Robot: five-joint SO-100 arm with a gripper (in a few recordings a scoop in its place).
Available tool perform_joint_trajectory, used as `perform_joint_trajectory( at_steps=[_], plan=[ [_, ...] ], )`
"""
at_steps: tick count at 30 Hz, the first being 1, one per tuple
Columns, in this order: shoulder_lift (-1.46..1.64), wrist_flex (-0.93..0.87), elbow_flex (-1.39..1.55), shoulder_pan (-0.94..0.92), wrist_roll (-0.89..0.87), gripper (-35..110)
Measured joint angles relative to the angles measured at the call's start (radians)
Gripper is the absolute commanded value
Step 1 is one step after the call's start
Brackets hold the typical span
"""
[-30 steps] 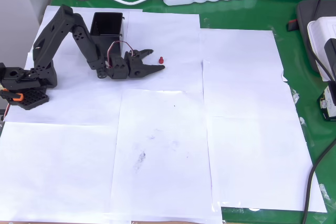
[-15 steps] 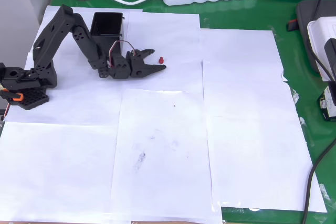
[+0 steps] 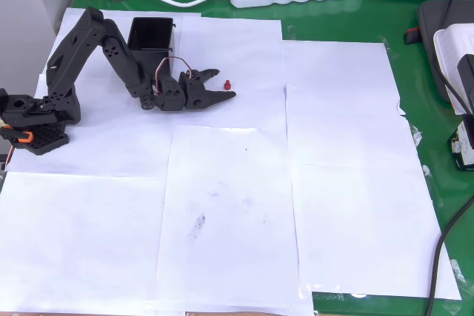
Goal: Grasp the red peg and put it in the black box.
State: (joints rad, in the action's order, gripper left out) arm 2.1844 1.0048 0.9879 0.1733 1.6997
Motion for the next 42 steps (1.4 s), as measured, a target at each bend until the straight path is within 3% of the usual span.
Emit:
perform_joint_trajectory(
  at_steps=[23,27,36,42],
  plan=[
    [-0.002,-0.017,-0.011,-0.023,0.018,32],
    [-0.002,-0.017,-0.012,-0.023,0.018,28],
    [-0.003,-0.028,-0.012,-0.023,-0.005,1],
    [-0.003,-0.046,-0.012,-0.025,-0.021,0]
  ],
)
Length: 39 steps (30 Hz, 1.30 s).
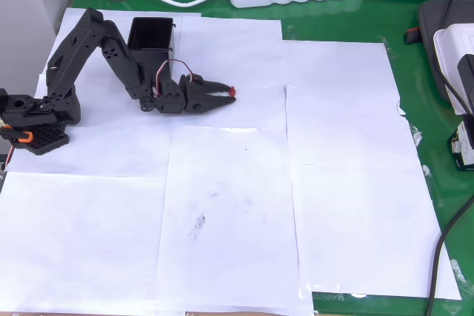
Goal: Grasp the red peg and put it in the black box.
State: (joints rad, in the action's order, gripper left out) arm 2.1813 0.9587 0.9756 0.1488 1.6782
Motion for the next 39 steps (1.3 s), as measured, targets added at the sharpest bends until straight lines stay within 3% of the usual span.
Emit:
perform_joint_trajectory(
  at_steps=[19,25,27,39],
  plan=[
    [0.0,-0.02,0.018,0.0,0.0,1],
    [0.0,-0.017,0.018,-0.005,0.034,15],
    [0.0,-0.017,0.021,-0.008,0.041,34],
    [0.0,-0.012,0.034,-0.032,0.087,36]
  ],
)
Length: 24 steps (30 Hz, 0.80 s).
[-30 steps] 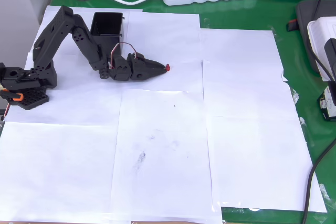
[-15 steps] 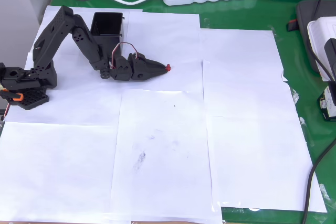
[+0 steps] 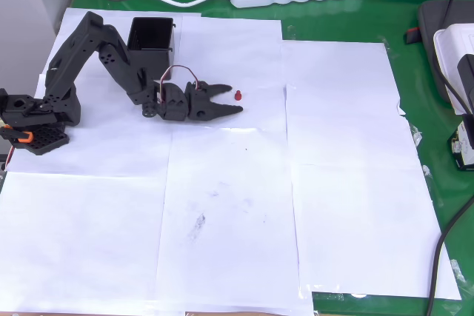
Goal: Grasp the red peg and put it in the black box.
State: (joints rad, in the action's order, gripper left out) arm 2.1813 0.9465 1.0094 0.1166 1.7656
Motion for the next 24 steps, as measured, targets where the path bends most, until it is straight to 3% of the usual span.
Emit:
perform_joint_trajectory(
  at_steps=[17,24],
  plan=[
    [0.057,0.0,0.091,0.018,-0.006,35],
    [0.064,0.0,0.098,0.026,-0.018,10]
  ],
)
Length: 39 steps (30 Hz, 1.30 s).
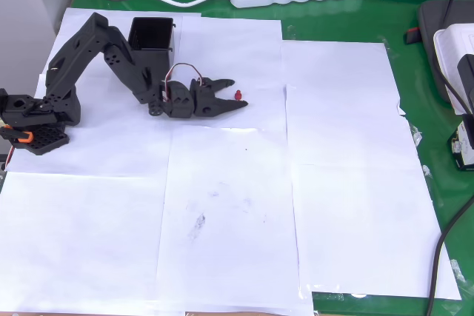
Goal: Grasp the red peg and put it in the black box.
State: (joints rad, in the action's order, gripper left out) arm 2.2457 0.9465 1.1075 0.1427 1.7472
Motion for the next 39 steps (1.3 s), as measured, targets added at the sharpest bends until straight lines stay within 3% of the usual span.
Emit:
perform_joint_trajectory(
  at_steps=[3,23,39],
  plan=[
    [0.0,-0.002,-0.011,0.002,0.0,0],
    [-0.029,-0.015,-0.034,0.009,-0.043,0],
    [-0.247,-0.229,-0.048,0.052,-0.14,0]
  ],
)
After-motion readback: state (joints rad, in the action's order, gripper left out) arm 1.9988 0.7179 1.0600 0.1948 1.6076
